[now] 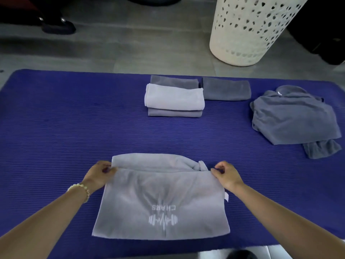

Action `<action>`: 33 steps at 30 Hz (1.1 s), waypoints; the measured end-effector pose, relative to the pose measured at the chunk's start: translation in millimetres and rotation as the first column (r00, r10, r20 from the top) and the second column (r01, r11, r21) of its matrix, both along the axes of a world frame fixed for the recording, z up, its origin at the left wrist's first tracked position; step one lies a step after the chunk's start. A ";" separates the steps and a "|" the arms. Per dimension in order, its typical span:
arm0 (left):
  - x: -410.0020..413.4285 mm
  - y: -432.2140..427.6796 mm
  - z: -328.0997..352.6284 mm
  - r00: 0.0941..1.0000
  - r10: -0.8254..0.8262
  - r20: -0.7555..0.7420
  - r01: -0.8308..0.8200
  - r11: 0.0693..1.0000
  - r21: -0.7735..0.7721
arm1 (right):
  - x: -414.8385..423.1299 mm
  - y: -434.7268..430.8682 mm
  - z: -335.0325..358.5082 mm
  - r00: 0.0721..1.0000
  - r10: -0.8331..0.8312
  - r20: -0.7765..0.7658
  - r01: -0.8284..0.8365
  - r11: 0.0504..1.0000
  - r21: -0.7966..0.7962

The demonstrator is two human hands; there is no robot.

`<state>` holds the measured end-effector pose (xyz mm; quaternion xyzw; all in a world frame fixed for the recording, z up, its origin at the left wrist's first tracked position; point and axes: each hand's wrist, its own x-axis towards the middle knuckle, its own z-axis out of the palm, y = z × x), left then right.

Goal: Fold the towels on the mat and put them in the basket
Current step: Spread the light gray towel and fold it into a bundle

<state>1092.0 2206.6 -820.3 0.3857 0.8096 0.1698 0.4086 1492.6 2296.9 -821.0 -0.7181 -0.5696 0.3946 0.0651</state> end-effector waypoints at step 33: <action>-6.1 39.6 -22.2 0.983 -0.018 -0.184 0.067 0.962 0.264 | 2.5 47.5 -6.0 0.963 -0.009 -0.268 0.065 0.978 0.200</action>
